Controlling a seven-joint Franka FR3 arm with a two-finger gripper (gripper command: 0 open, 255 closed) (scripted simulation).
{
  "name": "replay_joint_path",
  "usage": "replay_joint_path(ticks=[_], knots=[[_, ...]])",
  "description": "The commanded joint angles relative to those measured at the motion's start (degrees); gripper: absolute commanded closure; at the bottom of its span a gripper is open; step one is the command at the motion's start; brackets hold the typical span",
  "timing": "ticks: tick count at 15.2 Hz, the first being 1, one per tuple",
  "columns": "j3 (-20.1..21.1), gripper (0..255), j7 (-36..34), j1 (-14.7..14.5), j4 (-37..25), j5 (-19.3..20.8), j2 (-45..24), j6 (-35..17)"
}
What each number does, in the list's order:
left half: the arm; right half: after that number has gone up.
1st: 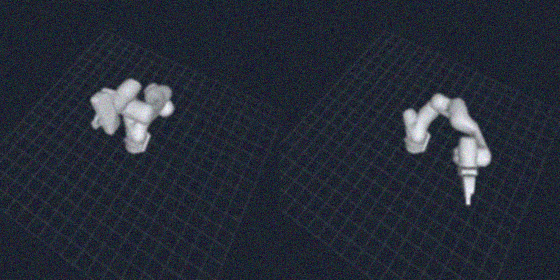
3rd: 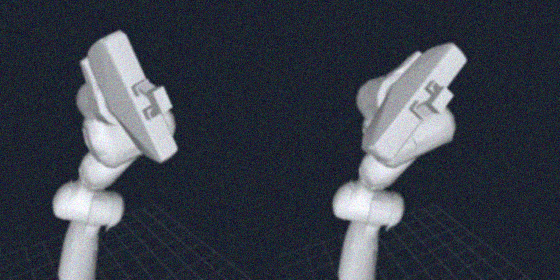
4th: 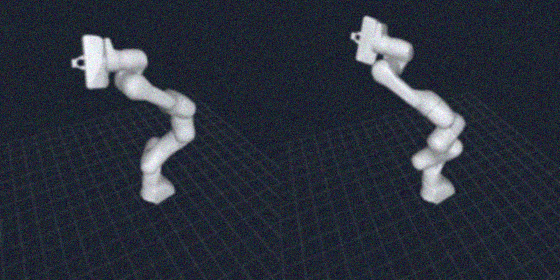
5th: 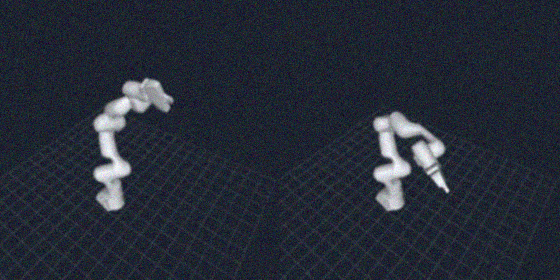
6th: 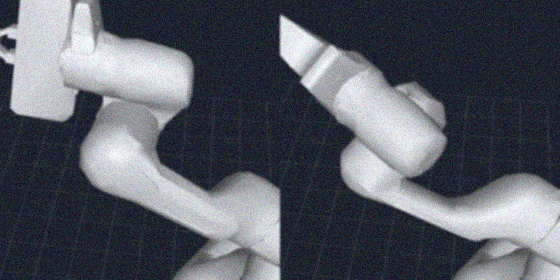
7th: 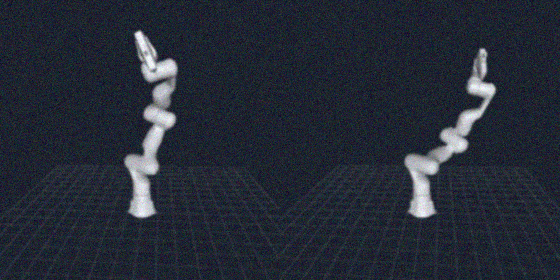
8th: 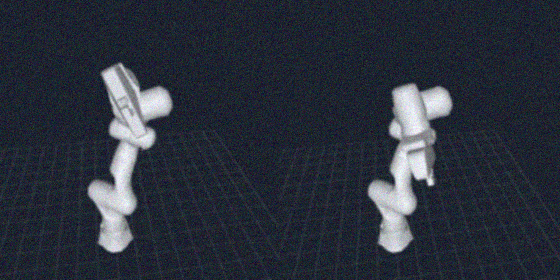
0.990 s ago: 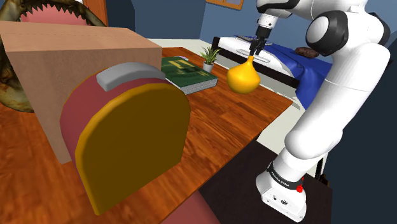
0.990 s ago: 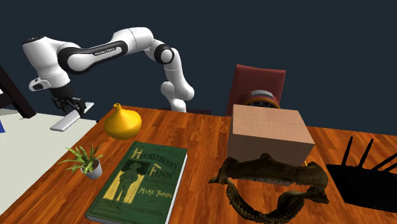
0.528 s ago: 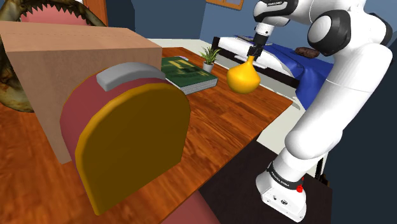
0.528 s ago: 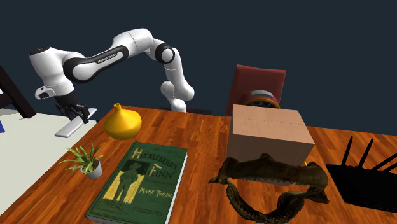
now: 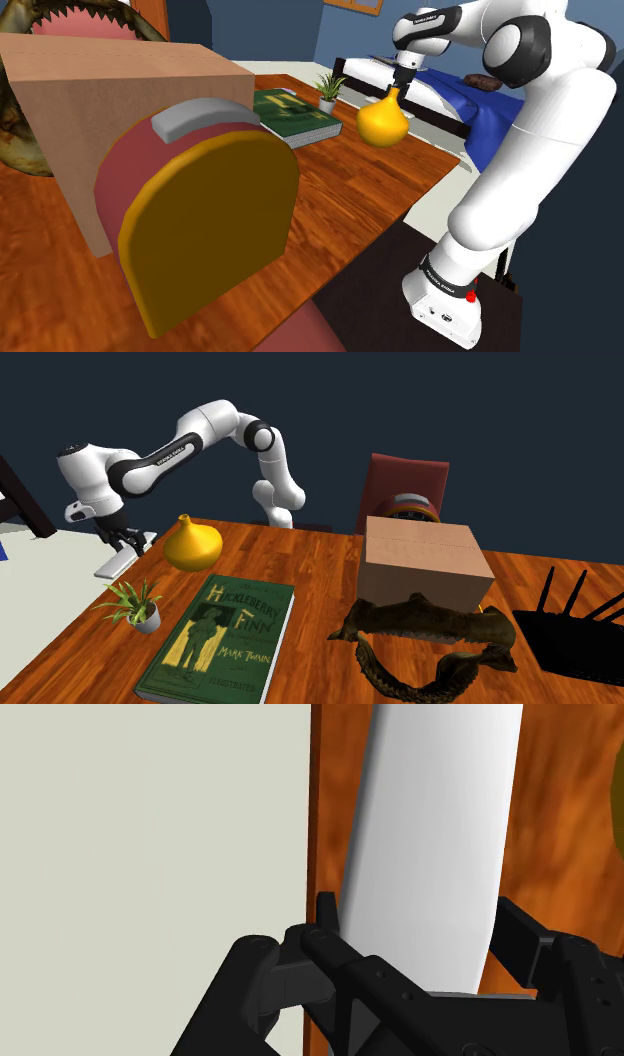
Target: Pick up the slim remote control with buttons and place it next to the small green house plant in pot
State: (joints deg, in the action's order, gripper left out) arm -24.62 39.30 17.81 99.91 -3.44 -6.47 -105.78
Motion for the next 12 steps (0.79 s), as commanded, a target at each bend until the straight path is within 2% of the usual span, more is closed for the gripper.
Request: replay_joint_path(ticks=[1, 9, 12], knots=[[-0.01, 255, 0.13, 0.03, 1.34, -0.07, -0.09, -1.46], [0.09, 255, 0.63, 0.08, 6.16, -0.72, -1.25, -7.33], [0.10, 255, 0.68, 0.09, 6.55, -0.80, -1.39, -7.85]])
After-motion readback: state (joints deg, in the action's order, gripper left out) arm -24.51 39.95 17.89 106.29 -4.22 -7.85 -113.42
